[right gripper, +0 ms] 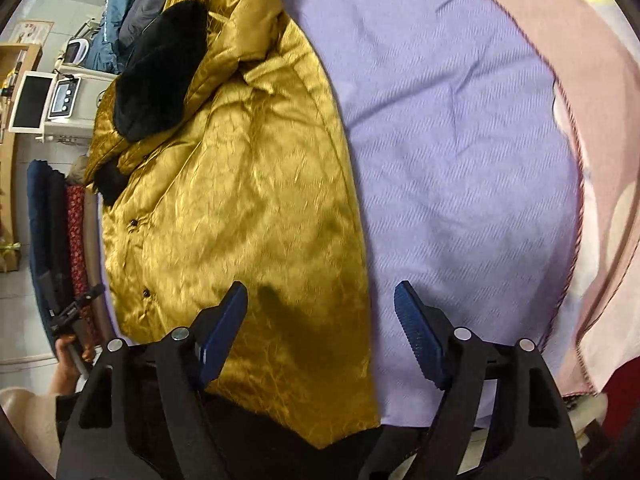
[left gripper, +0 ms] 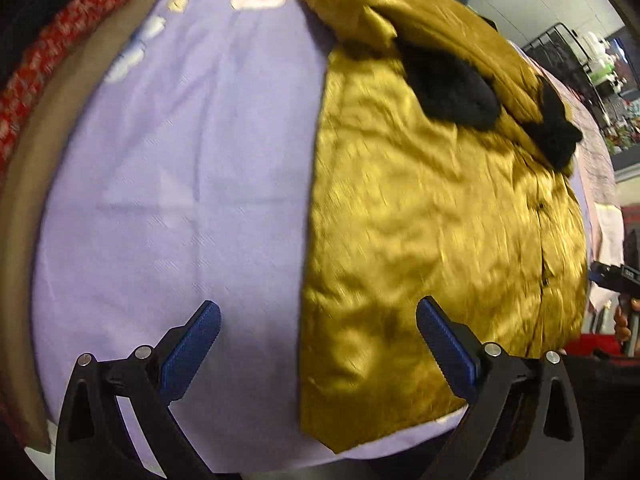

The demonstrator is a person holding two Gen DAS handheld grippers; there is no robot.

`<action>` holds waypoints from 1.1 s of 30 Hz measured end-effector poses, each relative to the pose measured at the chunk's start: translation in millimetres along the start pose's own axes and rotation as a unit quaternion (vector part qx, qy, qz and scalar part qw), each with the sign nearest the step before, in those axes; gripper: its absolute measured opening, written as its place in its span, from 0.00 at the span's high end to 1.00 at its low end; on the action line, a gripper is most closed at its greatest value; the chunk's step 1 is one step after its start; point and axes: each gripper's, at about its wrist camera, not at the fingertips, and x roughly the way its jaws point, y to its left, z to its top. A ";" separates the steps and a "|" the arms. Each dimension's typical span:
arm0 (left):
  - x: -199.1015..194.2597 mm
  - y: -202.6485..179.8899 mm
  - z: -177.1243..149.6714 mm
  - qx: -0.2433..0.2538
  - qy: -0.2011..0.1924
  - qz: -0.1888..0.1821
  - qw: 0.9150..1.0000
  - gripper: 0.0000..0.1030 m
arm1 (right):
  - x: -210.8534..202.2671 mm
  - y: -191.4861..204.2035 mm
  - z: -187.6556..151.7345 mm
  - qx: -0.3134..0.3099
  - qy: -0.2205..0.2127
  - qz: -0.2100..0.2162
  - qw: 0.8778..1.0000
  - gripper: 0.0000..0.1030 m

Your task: Fold large clothes

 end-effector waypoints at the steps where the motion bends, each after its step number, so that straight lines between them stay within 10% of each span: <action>1: 5.1 0.3 -2.0 -0.001 0.009 -0.005 1.000 0.08 | 4.0 -1.7 -2.5 0.002 0.008 0.006 1.000 0.27; 12: 34.9 -12.7 -35.5 0.056 0.051 -0.005 0.997 0.16 | 27.5 -11.7 -41.5 -0.011 0.062 0.028 0.998 0.32; 17: 32.2 -15.6 -32.5 0.024 0.055 -0.044 0.997 0.46 | 36.5 -1.8 -53.7 -0.026 0.081 0.032 0.996 0.64; 22: 34.7 -24.3 -35.2 0.019 0.055 -0.045 0.997 0.56 | 36.2 3.8 -53.8 -0.011 0.081 0.055 0.995 0.85; 25: 33.7 -29.7 -34.4 -0.001 0.058 -0.075 0.995 0.81 | 32.0 14.0 -51.7 -0.016 0.083 0.056 0.995 0.86; 33: 13.0 -54.6 -9.2 0.009 0.051 -0.093 0.994 0.89 | 2.8 67.4 -24.8 -0.059 0.061 0.118 0.989 0.88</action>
